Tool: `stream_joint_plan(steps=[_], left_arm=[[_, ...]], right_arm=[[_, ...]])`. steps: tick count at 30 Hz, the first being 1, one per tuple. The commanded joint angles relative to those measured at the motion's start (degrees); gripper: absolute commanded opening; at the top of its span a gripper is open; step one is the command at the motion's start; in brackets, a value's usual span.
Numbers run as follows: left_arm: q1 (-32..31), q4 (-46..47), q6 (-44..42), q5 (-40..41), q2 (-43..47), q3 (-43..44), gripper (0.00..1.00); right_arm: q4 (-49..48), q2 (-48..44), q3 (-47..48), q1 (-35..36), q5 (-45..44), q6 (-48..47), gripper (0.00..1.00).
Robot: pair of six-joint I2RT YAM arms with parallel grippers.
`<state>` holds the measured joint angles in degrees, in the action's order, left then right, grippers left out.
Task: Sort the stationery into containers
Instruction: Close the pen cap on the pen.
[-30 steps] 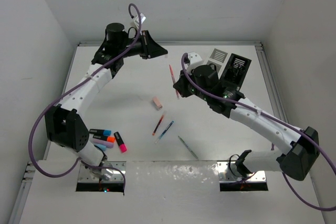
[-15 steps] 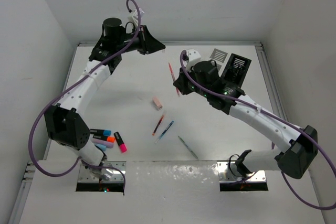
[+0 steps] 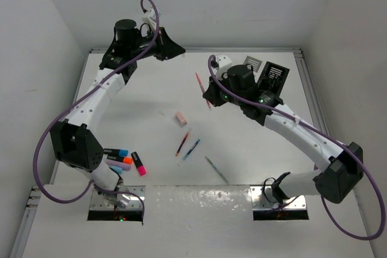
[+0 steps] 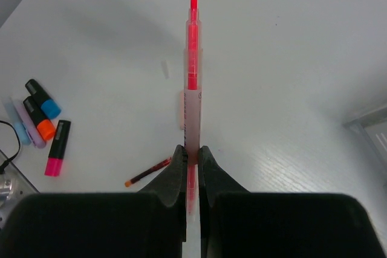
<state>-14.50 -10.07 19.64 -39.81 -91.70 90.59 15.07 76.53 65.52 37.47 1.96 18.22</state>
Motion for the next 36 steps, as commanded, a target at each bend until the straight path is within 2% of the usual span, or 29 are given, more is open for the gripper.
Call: stream_joint_plan(steps=[1,10,13,14,18,24,31,36], left_arm=[[1.0,3.6,-1.6,-1.8,2.1,-0.1,0.00],[1.5,7.8,-4.3,-4.5,0.6,-0.1,0.00],[1.8,13.1,-0.5,-4.0,-0.2,-0.8,0.00],[1.8,17.1,1.1,-4.1,-0.1,-1.5,0.00],[0.6,22.8,8.1,-4.1,1.8,-5.6,0.00],[-2.8,21.1,3.9,-4.1,4.2,-6.7,0.00],[-2.7,17.8,-0.4,-6.1,3.8,-0.6,0.00],[0.3,19.8,5.6,-11.5,4.1,2.8,0.00]], right_arm=[[-3.2,0.2,2.2,-0.5,2.4,-1.8,0.00],[-5.9,-1.4,-1.6,2.6,-7.1,-2.1,0.00],[-7.4,-1.7,-1.8,2.7,-8.6,-2.7,0.00],[-7.8,-1.8,-1.5,2.7,-8.6,-2.8,0.00],[-7.9,-1.7,0.9,2.5,-6.1,-4.4,0.00],[-10.8,-0.9,1.0,2.4,-2.7,-4.9,0.00],[-22.9,-0.7,0.2,2.5,0.9,-7.2,0.00],[-34.3,-4.2,-6.5,2.5,1.6,-7.6,0.00]])
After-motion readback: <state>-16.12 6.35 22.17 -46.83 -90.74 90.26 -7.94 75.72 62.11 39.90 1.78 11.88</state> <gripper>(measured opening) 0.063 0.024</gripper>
